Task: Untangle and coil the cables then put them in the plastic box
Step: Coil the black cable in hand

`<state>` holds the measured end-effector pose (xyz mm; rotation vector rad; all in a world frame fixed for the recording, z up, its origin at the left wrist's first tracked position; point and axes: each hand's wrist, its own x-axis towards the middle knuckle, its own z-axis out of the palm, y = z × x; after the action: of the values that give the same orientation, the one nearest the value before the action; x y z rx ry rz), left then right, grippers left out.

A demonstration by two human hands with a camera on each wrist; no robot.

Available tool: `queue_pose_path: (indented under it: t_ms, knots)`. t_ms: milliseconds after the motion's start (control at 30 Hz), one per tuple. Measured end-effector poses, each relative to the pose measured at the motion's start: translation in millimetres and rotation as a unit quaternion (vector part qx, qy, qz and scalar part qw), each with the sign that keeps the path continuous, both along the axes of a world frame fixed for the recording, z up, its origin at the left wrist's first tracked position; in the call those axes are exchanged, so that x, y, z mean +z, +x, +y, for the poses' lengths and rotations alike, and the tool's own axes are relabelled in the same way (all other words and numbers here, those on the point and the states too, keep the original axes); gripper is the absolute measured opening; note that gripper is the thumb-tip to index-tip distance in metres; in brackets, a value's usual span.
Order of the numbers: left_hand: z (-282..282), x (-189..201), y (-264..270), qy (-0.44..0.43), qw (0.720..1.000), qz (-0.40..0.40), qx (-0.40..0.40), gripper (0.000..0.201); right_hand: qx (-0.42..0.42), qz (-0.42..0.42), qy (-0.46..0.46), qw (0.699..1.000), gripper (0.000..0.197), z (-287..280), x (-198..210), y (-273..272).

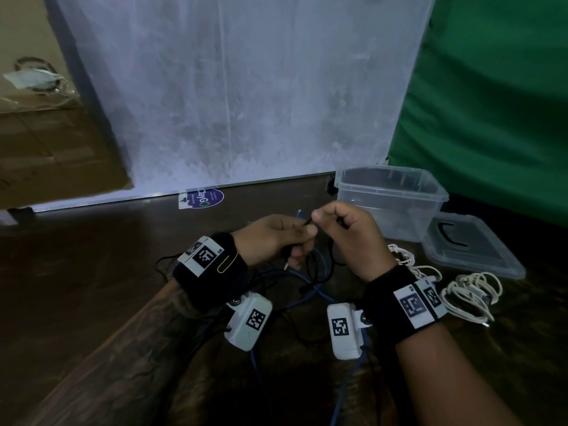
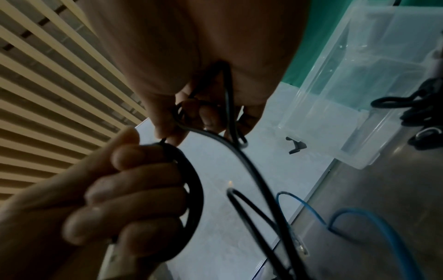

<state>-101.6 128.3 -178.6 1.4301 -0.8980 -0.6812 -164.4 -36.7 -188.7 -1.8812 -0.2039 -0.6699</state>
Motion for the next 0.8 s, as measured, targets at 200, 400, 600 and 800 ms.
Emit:
queue_pose_path:
  t_ms: [200, 400, 600, 800]
  knots:
    - [3, 8, 6, -0.102, 0.981, 0.165, -0.010, 0.034, 0.023, 0.060, 0.111, 0.992, 0.015, -10, -8, 5]
    - [14, 10, 21, -0.169, 0.942, 0.290, -0.005, 0.037, 0.014, 0.131, 0.178, 0.975, 0.021, -10, -12, 7]
    - [35, 13, 44, -0.351, 0.876, 0.319, 0.092, 0.025, -0.121, 0.159, 0.112, 0.973, 0.026, -33, -21, 15]
    - [54, 14, 66, -0.406, 0.826, 0.330, 0.210, 0.008, -0.046, 0.261, 0.029, 0.964, 0.021, -27, -24, 9]
